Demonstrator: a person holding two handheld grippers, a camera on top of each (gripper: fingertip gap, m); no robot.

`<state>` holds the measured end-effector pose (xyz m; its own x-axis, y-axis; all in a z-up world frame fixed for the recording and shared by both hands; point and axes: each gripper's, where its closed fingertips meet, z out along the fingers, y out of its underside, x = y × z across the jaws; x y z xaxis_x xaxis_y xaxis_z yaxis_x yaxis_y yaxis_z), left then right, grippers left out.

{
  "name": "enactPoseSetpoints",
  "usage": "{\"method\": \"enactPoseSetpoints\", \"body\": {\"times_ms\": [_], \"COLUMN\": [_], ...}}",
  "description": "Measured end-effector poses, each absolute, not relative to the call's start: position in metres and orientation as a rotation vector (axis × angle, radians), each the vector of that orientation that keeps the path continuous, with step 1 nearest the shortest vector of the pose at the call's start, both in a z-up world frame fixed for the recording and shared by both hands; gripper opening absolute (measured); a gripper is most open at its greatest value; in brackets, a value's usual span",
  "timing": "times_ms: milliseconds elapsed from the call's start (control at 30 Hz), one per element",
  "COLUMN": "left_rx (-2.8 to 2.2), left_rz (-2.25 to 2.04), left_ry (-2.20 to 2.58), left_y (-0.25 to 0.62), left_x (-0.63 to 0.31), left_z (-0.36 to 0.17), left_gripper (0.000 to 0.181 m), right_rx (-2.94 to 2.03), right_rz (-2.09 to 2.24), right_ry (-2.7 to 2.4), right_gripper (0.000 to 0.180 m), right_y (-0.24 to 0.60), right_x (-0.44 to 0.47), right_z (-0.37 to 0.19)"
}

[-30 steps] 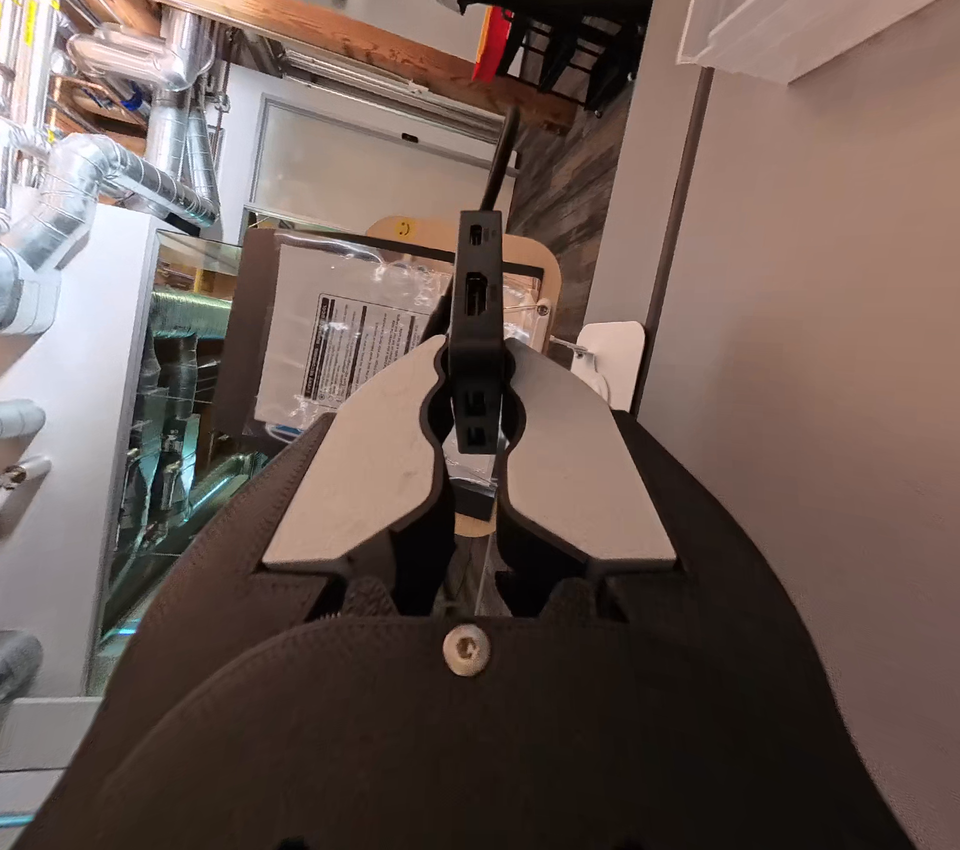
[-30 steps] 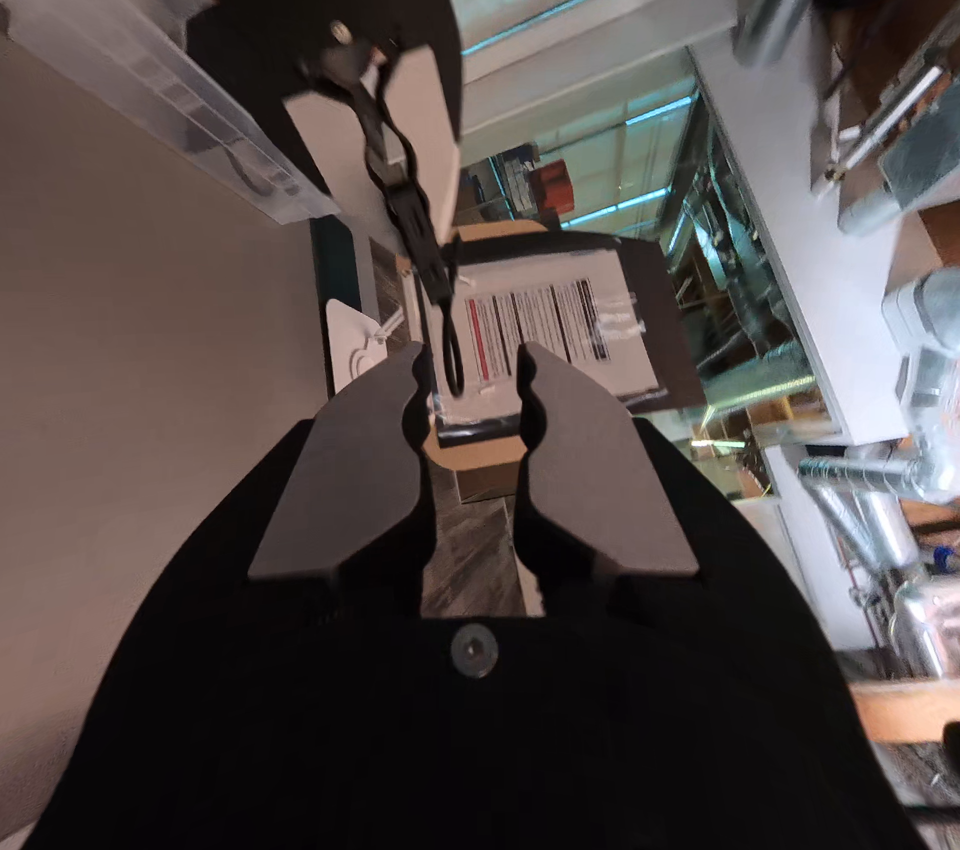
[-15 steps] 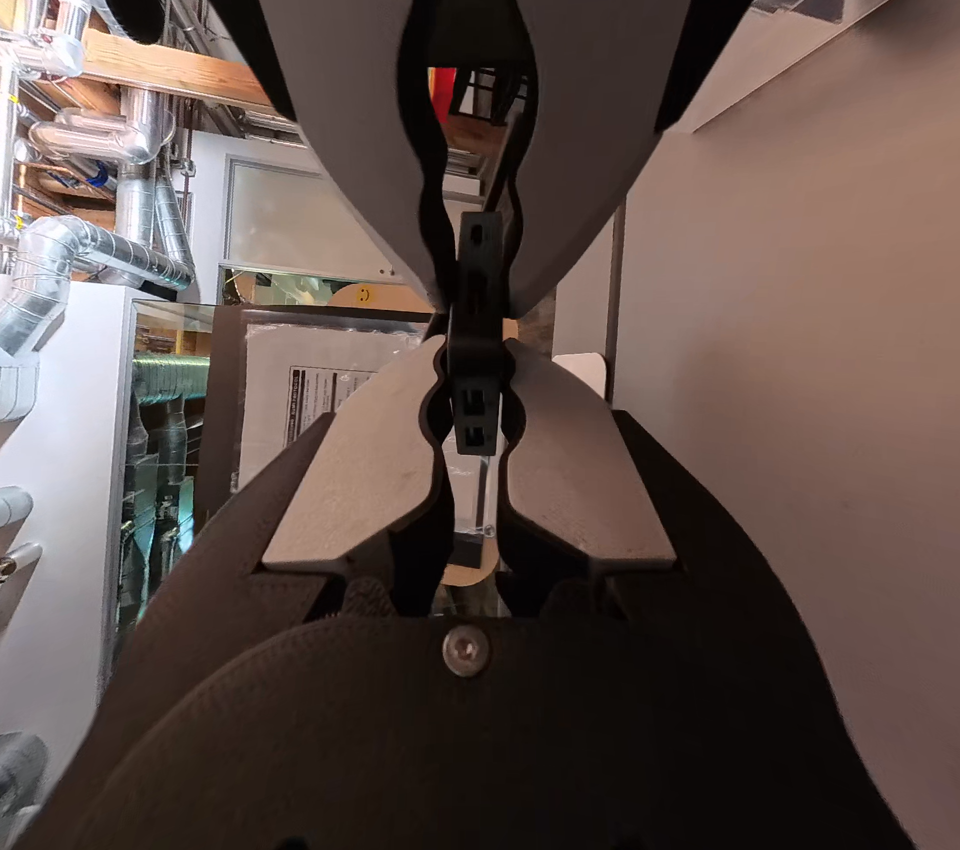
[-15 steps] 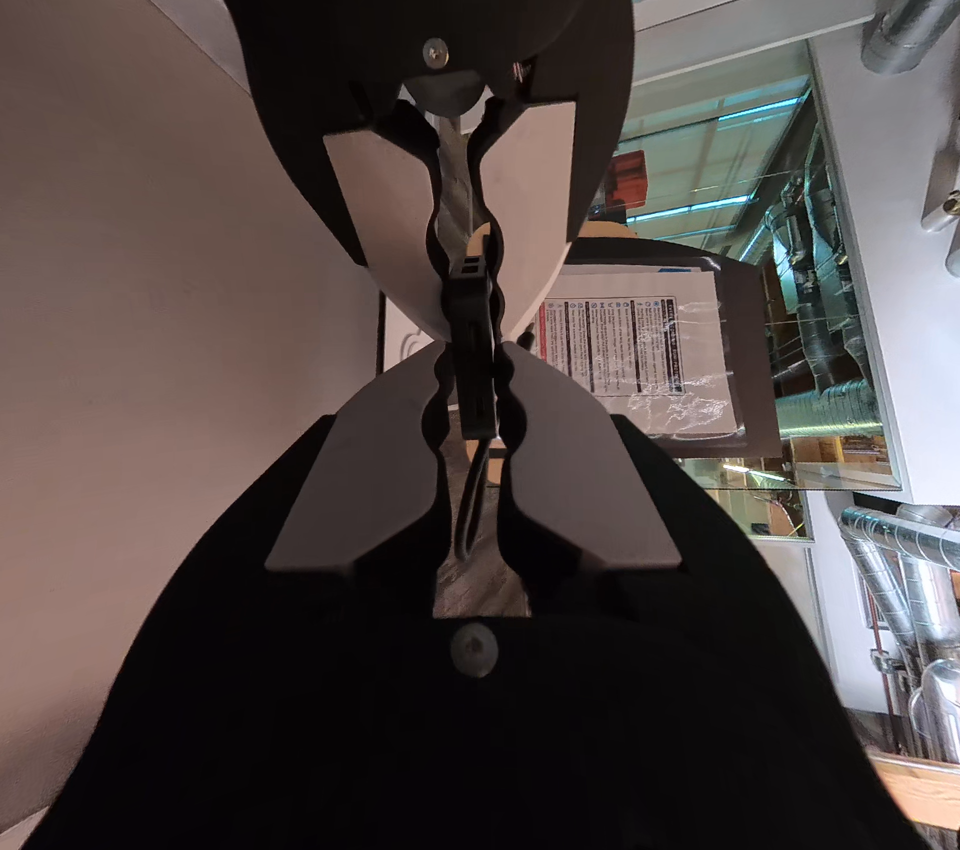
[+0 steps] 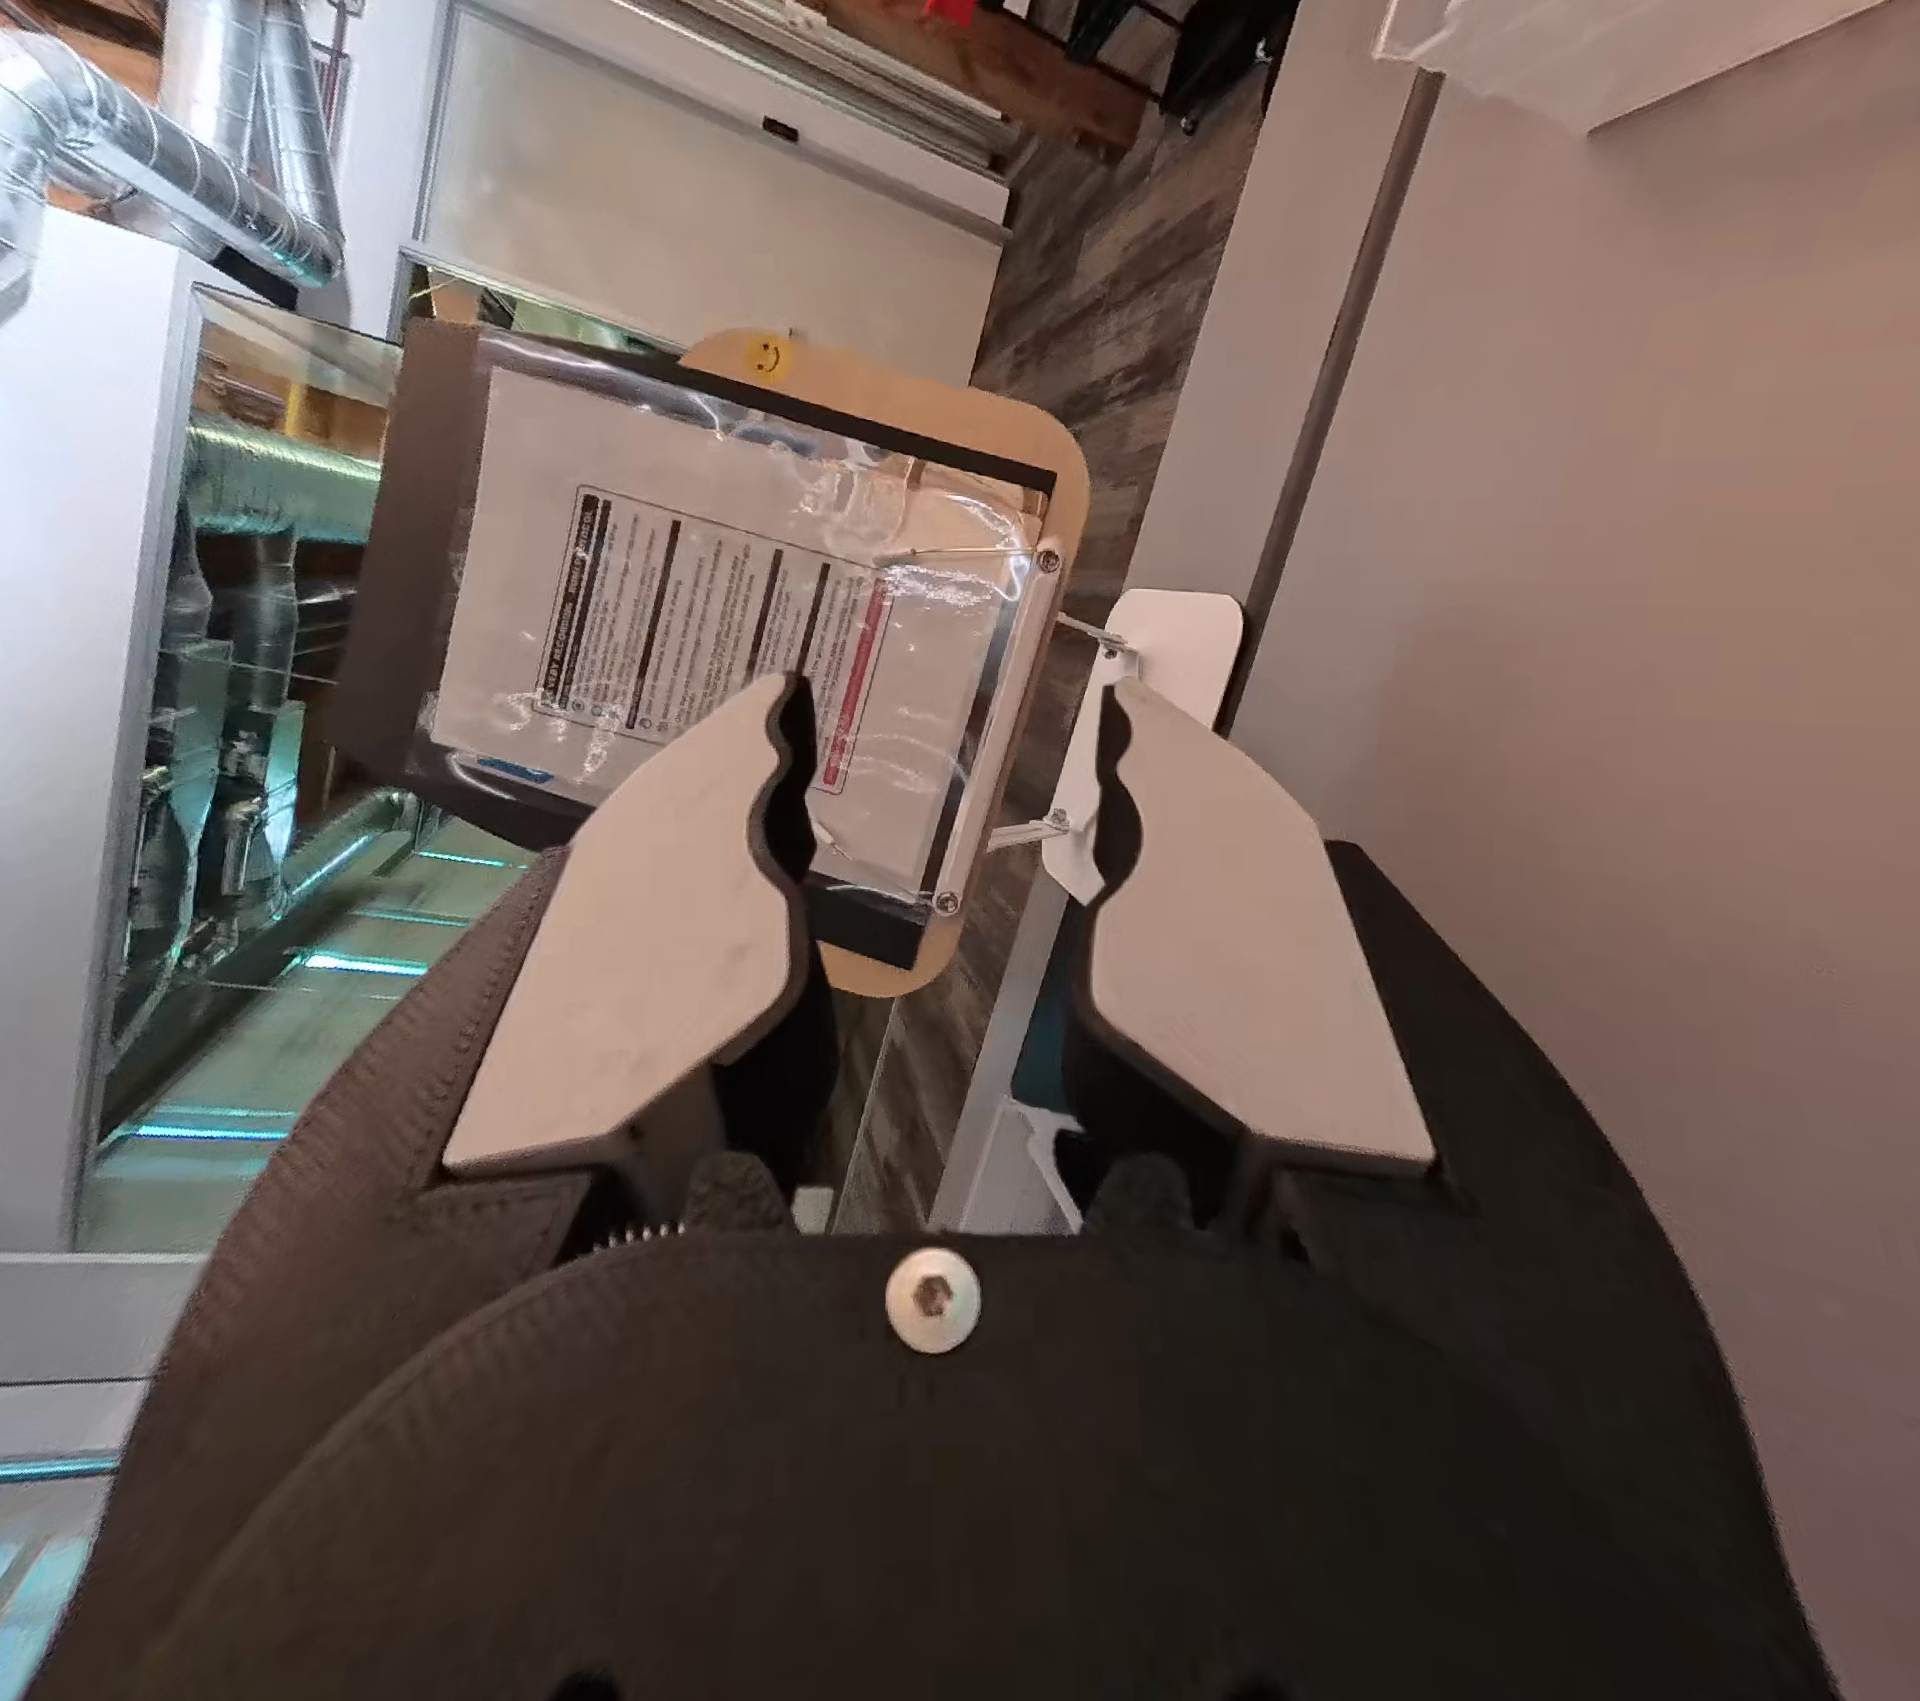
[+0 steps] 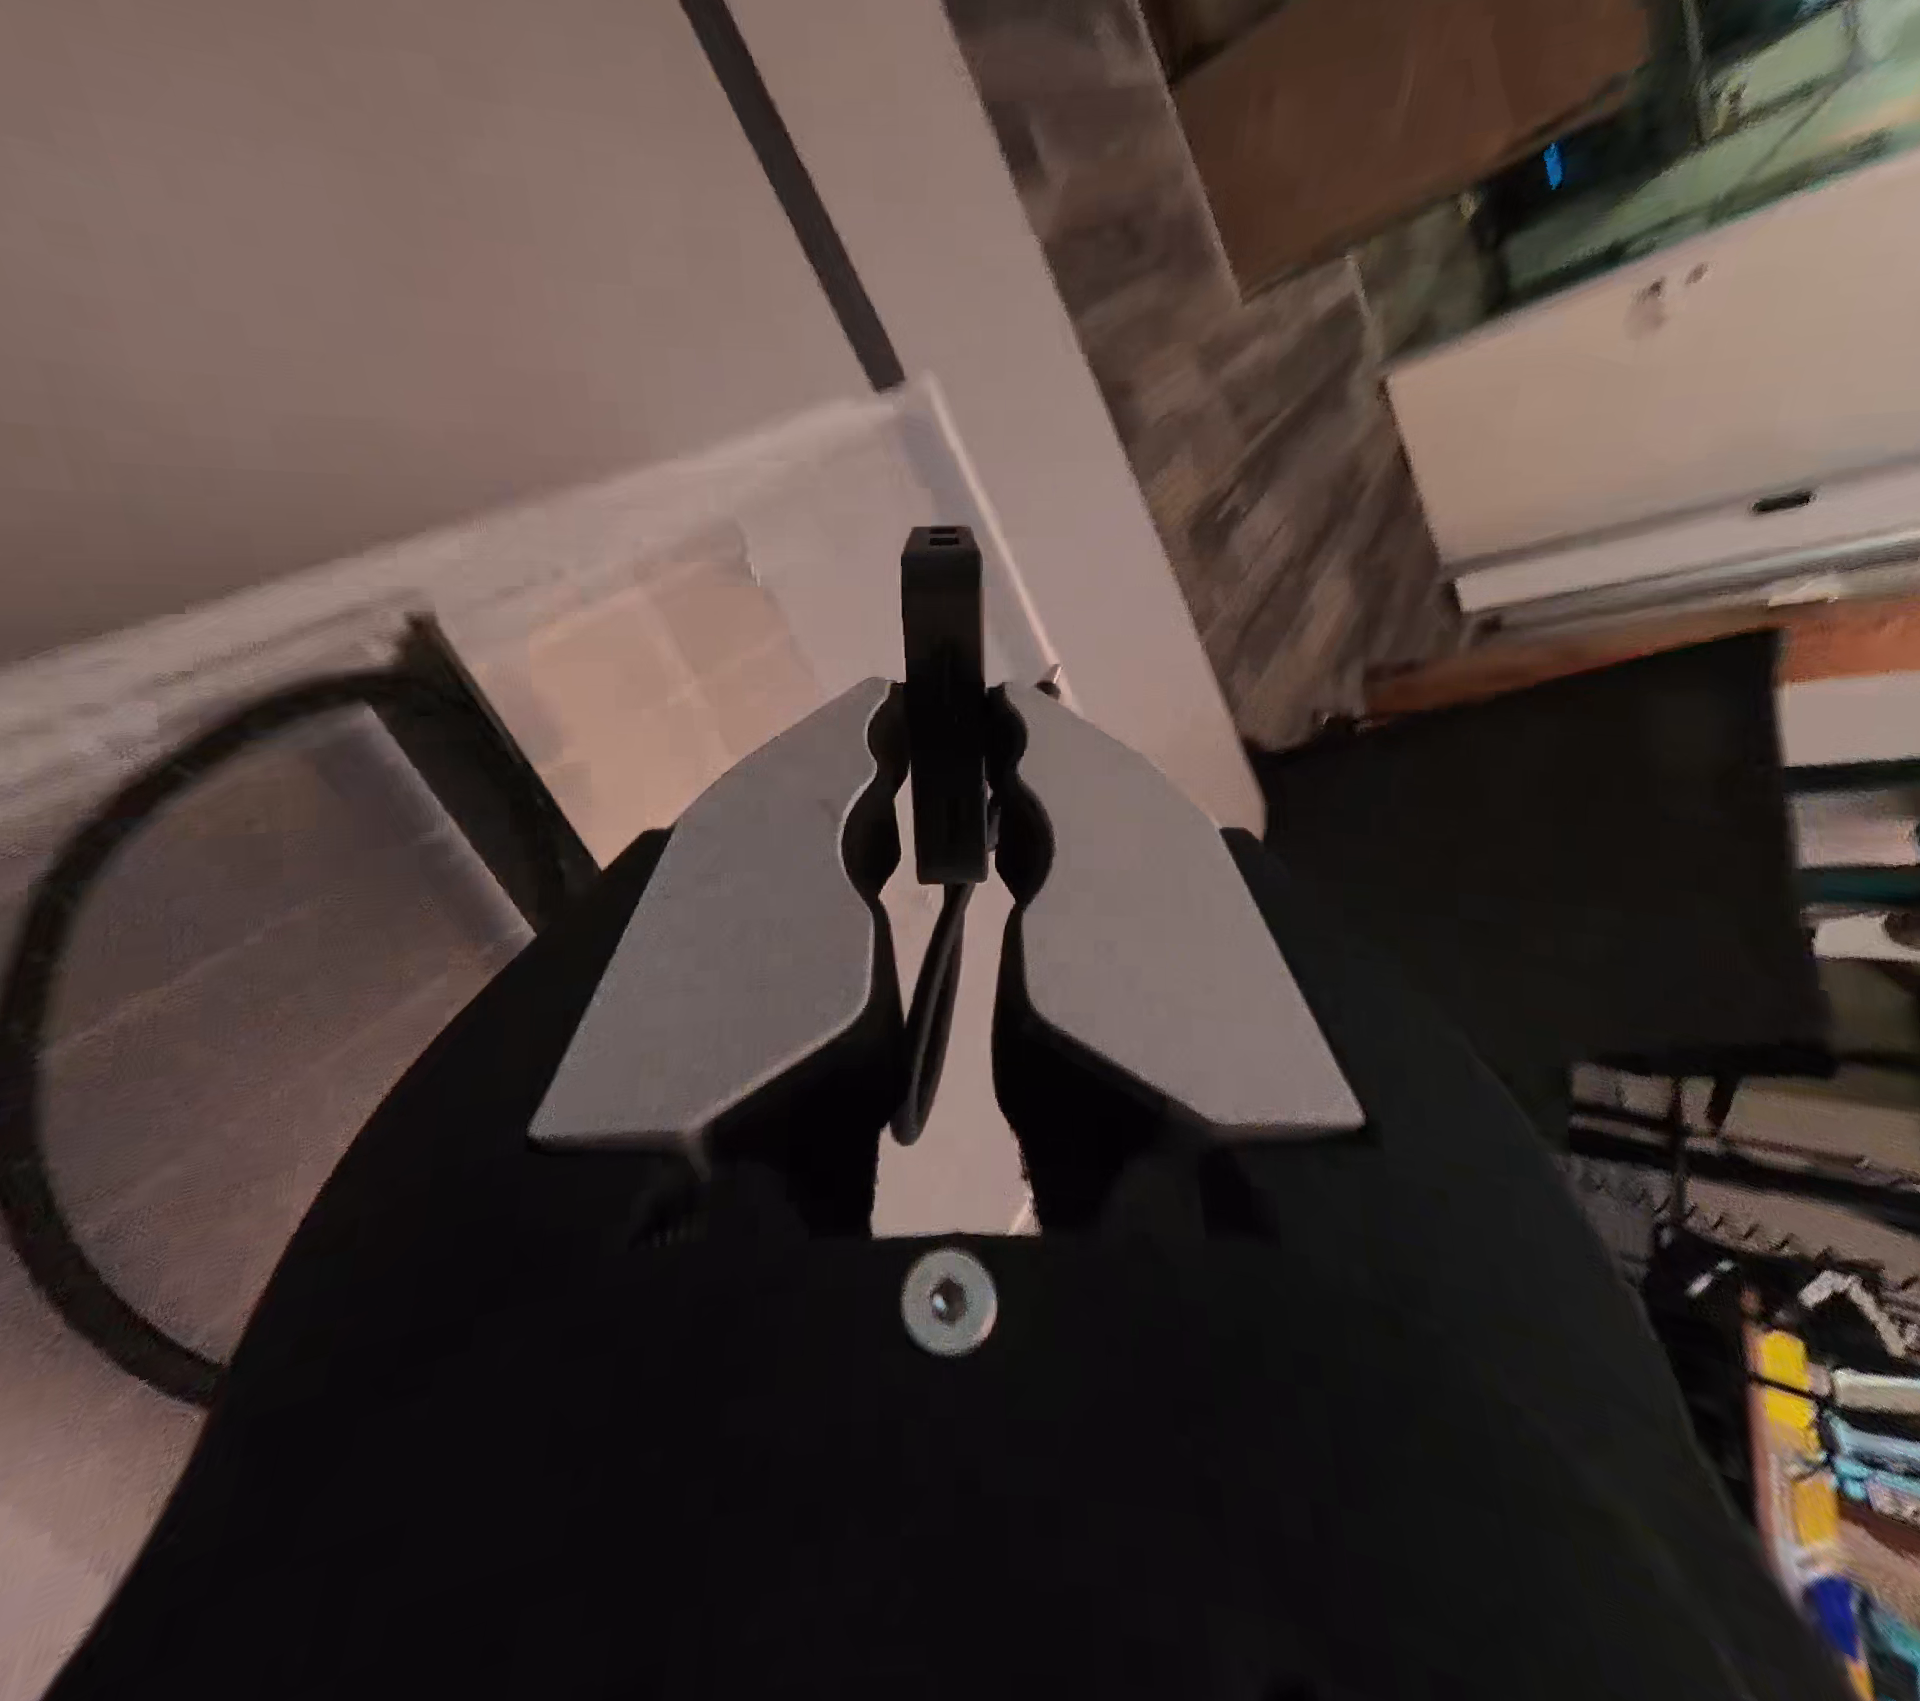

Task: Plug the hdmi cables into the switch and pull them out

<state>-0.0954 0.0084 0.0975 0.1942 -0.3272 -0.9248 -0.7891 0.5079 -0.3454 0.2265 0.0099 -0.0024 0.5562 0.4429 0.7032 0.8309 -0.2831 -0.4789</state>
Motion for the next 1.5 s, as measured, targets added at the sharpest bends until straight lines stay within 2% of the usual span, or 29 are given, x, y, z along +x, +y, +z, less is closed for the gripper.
{"method": "enactPoseSetpoints", "body": {"times_ms": [167, 333, 567, 767, 900, 1067, 1267, 1400, 1500], "left_rx": [-1.075, -1.079, -1.107, -1.136, -1.153, -1.218, -1.541, -1.841, -2.012], "left_rz": [0.447, 0.46, 0.468, 0.469, 0.474, 0.481, 0.477, 0.42, 0.439], "left_ry": [1.391, 1.383, 1.366, 1.347, 1.334, 1.264, 0.926, 0.696, 0.648], "left_y": [0.013, 0.017, 0.024, 0.029, 0.032, 0.04, 0.066, 0.072, 0.071], "left_x": [-0.1, -0.101, -0.106, -0.116, -0.124, -0.152, -0.272, -0.357, -0.395], "left_z": [0.096, 0.097, 0.097, 0.098, 0.1, 0.109, 0.118, 0.089, 0.057], "left_gripper": [0.049, 0.046, 0.046, 0.045, 0.044, 0.044, 0.045, 0.053, 0.058], "right_rx": [-2.062, -2.107, -2.187, -2.191, -2.184, -2.109, -1.701, -1.402, -1.255], "right_rz": [-0.519, -0.428, -0.419, -0.421, -0.434, -0.503, -0.634, -0.507, -0.328], "right_ry": [-1.112, -1.272, -1.268, -1.21, -1.155, -0.983, -0.774, -0.663, -0.753], "right_gripper": [0.015, 0.015, 0.015, 0.016, 0.016, 0.017, 0.021, 0.021, 0.018], "right_y": [0.031, 0.047, 0.049, 0.046, 0.027, -0.007, -0.023, -0.034, -0.048], "right_x": [0.248, 0.23, 0.234, 0.236, 0.234, 0.216, 0.158, 0.092, 0.037], "right_z": [-0.056, -0.091, -0.109, -0.102, -0.071, 0.007, 0.129, 0.191, 0.201]}}
